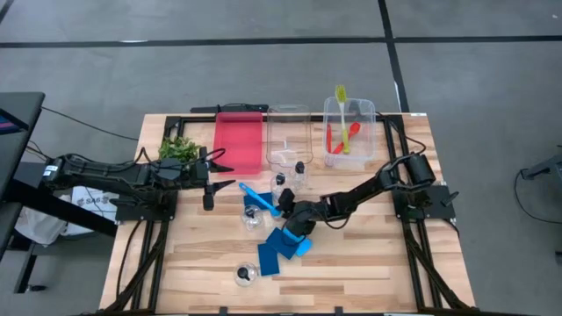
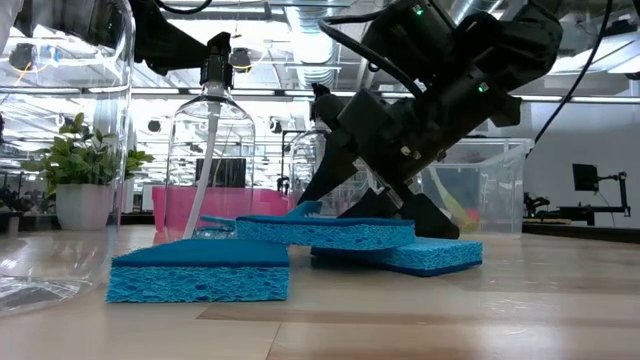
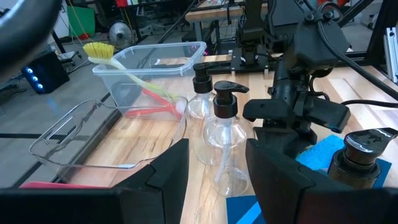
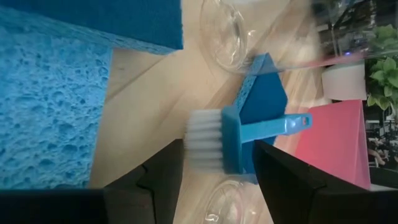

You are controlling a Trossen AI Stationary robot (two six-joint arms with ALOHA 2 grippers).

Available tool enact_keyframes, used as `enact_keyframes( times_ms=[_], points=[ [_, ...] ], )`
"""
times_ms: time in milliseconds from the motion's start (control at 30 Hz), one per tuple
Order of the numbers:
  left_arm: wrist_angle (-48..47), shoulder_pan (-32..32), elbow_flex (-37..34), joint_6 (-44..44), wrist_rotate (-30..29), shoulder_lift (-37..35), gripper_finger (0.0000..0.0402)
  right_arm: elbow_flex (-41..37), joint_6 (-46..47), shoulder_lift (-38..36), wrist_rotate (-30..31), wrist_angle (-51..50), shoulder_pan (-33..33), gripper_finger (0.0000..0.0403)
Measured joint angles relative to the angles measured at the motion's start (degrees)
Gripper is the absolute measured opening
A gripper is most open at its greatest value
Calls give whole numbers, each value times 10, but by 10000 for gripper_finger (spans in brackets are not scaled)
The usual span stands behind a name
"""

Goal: Pick & Place Kitchen Sink Supplies
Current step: Put the blue dish brush into the right transparent bin

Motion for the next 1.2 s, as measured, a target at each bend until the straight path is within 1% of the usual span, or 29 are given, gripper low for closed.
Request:
enact_keyframes(
  times_ms=[133, 233, 567, 700, 933, 1200],
  points=[
    [0, 0, 0, 0, 0, 0, 161, 0, 2, 0, 2, -3, 0, 184],
    [0, 0, 0, 0, 0, 0, 161, 0, 11, 0, 2, -5, 0, 169],
    [0, 0, 0, 0, 0, 0, 161, 0, 36, 0, 3, -9, 3, 71],
    [0, 0, 0, 0, 0, 0, 161, 0, 36, 1, 33, -9, 12, 49],
    [0, 0, 0, 0, 0, 0, 161, 1, 29, 1, 73, -9, 29, 28],
    [0, 0, 0, 0, 0, 0, 161, 25, 9, 2, 106, -13, 44, 31]
  ],
)
